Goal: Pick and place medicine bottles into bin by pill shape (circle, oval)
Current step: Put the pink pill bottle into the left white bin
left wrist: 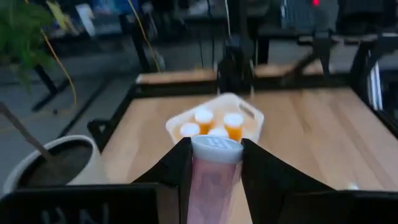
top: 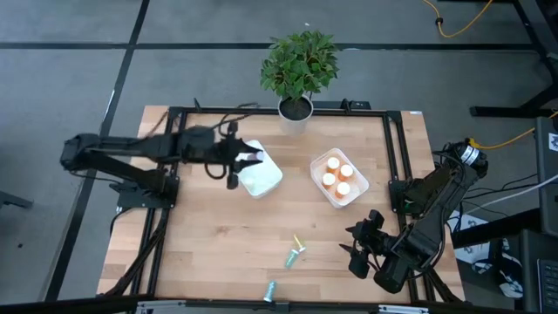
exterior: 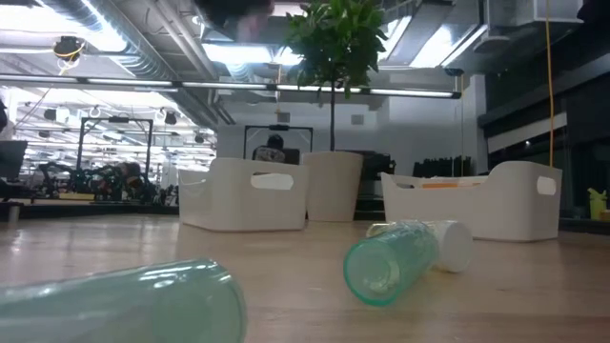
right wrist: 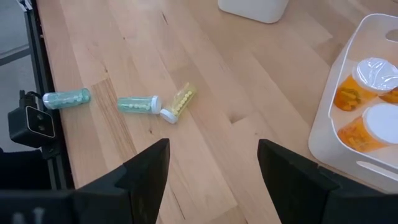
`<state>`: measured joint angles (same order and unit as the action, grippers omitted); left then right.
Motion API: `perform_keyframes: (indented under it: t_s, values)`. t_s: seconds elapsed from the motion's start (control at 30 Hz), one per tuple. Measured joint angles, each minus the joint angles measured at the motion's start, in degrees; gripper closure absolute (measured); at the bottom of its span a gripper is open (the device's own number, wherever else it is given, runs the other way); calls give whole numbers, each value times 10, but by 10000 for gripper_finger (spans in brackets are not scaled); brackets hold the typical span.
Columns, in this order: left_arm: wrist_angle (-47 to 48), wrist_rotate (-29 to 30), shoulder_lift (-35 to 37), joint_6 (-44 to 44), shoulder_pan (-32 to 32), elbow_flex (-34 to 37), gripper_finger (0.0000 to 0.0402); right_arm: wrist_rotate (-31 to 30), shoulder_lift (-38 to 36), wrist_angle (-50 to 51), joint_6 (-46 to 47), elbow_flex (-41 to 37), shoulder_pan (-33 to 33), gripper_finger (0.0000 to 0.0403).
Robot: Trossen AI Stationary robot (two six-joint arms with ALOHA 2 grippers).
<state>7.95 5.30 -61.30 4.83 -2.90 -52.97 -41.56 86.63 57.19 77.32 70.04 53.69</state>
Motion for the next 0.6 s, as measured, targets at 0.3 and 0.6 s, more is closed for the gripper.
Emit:
perform_keyframes:
  t_s: [0.3, 0.6]
  values:
    - [-519, 115, 22, -78, -7, 355, 302, 0, 0, 0, 0, 0, 0, 157]
    - [-617, 249, 22, -122, 31, 470, 302, -9, 0, 1, -15, 0, 0, 157]
